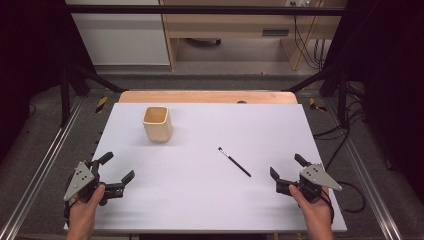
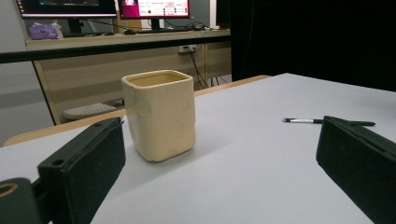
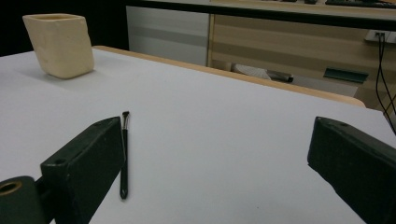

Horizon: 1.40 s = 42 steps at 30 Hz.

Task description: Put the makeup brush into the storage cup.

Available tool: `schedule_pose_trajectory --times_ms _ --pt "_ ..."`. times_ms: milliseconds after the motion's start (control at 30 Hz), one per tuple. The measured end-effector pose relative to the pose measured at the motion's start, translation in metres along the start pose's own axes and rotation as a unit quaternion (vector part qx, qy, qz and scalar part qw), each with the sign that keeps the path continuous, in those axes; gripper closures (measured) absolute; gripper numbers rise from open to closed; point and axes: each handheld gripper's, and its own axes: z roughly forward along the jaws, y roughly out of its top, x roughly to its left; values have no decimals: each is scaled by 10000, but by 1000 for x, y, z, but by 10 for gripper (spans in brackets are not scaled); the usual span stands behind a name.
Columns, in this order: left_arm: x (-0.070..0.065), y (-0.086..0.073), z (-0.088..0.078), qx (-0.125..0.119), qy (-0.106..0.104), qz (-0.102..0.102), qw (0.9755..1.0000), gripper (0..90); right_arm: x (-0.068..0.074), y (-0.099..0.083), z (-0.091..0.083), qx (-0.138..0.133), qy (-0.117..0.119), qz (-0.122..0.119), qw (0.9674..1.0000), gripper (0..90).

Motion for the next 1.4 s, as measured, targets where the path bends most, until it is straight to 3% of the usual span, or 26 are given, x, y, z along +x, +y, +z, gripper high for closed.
schedule_pose_trajectory --times_ms 433,733,867,1067,1233,1400 --pt "-1 1 -4 -70 -53 -59 9999 10 5 3 -2 182 -30 -63 9998 47" --pt "-3 1 -2 -31 -106 -46 9999 10 8 4 -4 341 68 88 9994 42" --pt "-3 0 -3 -10 -97 -50 9999 10 15 7 -1 548 116 -279 9980 43" --pt "1 2 -8 -174 10 -262 9995 10 34 14 6 716 234 -509 9959 43" --pt "6 0 -9 -184 84 -327 9993 9 44 29 13 848 365 -620 9938 45" --pt "6 -2 -8 -89 76 -237 9997 9 45 47 21 1157 427 -675 9901 51"
